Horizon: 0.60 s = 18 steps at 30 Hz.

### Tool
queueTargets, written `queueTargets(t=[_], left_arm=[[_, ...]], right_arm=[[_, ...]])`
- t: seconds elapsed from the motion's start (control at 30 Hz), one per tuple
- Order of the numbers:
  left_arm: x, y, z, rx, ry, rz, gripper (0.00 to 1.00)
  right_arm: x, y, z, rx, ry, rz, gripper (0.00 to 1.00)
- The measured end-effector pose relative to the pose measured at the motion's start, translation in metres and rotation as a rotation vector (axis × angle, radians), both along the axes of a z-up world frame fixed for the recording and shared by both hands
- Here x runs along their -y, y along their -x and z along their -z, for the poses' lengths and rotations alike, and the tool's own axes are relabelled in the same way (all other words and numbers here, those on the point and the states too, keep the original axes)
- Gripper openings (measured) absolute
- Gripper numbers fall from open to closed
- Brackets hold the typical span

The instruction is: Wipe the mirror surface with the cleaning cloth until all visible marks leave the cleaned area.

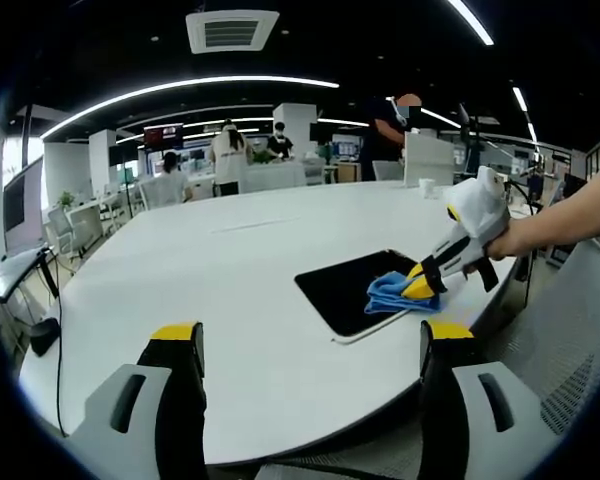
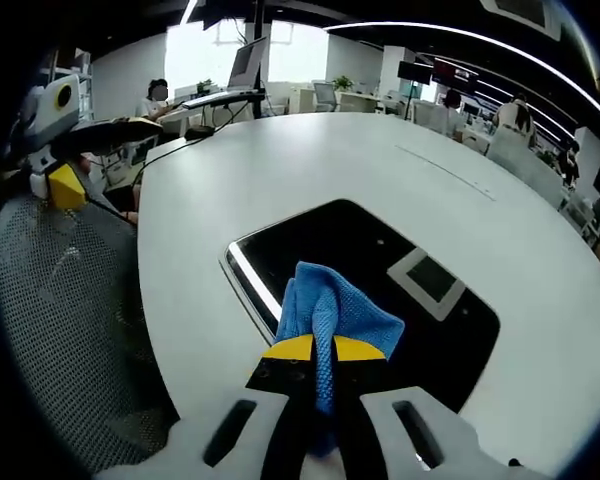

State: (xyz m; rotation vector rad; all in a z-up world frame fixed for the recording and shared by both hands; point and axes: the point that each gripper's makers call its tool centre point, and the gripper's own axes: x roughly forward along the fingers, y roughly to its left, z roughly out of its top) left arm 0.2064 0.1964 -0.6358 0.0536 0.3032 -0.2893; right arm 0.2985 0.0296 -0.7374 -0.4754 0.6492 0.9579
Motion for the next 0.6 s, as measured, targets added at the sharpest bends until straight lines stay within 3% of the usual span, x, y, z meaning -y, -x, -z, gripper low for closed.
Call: queueTargets(t=[0.6], left_arm=[[0.000,0.000,0.000,0.000,0.000,0.001,0.86]], right_arm=[[-0.002,-0.011,0.000,0.003,-0.006,0.007,0.00]])
